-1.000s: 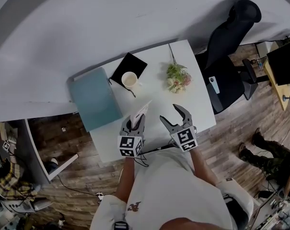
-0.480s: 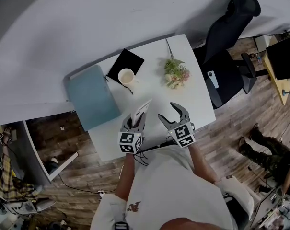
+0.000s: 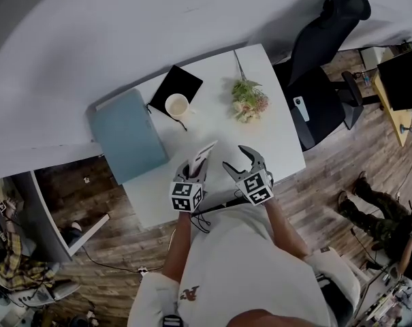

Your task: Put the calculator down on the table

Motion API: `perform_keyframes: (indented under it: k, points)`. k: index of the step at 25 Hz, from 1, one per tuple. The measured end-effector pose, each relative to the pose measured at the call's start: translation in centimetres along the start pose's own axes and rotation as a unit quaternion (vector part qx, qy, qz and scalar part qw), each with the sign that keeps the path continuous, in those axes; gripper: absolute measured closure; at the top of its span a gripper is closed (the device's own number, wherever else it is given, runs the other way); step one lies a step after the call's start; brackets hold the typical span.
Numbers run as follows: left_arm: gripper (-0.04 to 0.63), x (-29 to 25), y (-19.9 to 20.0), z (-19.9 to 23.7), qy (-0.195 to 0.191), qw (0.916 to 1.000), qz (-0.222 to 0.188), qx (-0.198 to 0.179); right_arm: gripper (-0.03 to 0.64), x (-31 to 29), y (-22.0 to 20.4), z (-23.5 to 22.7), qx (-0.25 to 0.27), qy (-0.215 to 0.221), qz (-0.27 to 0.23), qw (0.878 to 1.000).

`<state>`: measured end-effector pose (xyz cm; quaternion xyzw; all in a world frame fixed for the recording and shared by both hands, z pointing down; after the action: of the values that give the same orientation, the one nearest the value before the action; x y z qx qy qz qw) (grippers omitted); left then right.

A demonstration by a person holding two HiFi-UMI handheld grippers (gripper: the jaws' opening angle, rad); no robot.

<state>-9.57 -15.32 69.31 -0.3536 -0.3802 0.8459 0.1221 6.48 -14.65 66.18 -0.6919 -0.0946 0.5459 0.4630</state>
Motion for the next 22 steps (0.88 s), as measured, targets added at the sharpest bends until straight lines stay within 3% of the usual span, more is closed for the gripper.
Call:
perform_keyframes:
  k: [10, 22]
  points:
    - [0.495, -1.5, -2.0, 0.7, -0.010, 0.9993, 0.027, 0.023, 0.307, -1.0, -1.7, 0.6, 0.019, 0.010, 0.038, 0.999]
    - [0.495, -3.0, -3.4, 0.9, -0.027, 0.9972, 0.045, 0.052, 0.308, -1.6, -2.1, 0.7, 0.020, 0.015, 0.046, 0.999]
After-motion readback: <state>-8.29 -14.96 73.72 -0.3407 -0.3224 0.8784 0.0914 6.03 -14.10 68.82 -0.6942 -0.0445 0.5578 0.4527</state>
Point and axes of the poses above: the fingertips, and each gripper's own axes: x backward along the fingers, z to its left, y out of its top, the point moved 6 cm from there along x, backward along the fingers, and after that the axes turned 7 degrees about -y, right-handed, at the moved point
